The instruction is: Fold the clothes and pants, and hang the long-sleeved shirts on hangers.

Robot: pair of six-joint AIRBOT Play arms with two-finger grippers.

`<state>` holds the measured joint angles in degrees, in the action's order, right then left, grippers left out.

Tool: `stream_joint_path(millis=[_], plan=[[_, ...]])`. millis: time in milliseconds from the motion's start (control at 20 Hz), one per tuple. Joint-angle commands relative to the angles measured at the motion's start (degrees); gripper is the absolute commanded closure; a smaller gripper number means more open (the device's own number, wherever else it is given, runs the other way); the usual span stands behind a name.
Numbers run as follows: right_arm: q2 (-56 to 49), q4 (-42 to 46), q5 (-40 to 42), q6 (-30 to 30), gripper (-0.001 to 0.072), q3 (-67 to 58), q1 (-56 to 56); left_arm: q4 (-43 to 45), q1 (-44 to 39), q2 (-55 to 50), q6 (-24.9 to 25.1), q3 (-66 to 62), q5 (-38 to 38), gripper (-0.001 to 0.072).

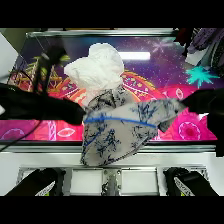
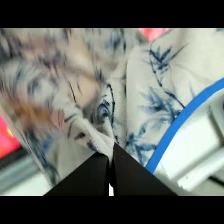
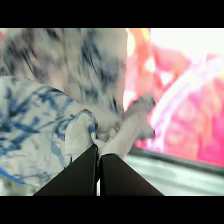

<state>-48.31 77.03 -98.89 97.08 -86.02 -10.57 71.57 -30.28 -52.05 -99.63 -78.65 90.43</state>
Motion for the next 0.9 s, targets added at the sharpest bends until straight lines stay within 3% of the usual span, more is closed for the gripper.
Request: stream_joint_path(millis=[0,150,250,450,600,650,700,750,850], plan=[[0.0,0.6,-6.6,0.6,0.0701,10.7,0.0,-8.9,0.9,2.4,-0.6,11.8,5.7,0.0694],[-6.0,0.6,-6.1,-0.2,0.0700,12.1,0.0,-11.5,3.0,-0.2,3.2,17.2,2.5,0.0694],[-12.8,0.6,-2.7,-2.6,0.0701,12.1,0.0,-11.7,6.4,-6.0,6.9,18.7,-3.8,0.0694],[-27.0,1.0,18.5,-4.9,0.0700,11.7,0.8,-11.8,13.7,-23.6,8.9,11.5,-16.4,0.0694],[-33.9,0.6,34.2,-4.5,0.0685,11.1,1.5,-13.8,16.4,-35.6,8.9,3.4,-17.9,0.0694],[-35.3,0.3,38.7,-4.3,0.0615,11.0,1.7,-14.7,16.7,-38.9,9.2,1.0,-17.8,0.0693],[-35.9,0.3,42.2,-4.1,0.0351,11.0,1.9,-14.6,17.0,-41.5,9.3,-1.1,-17.1,0.0693],[-36.1,-0.1,45.2,-4.2,0.0034,11.0,2.2,-14.6,16.9,-43.7,9.3,-3.0,-16.9,0.0694],[-35.5,-0.1,47.1,-6.8,0.0003,10.0,2.5,-14.6,16.9,-46.5,9.3,-5.8,-16.5,0.0694]])
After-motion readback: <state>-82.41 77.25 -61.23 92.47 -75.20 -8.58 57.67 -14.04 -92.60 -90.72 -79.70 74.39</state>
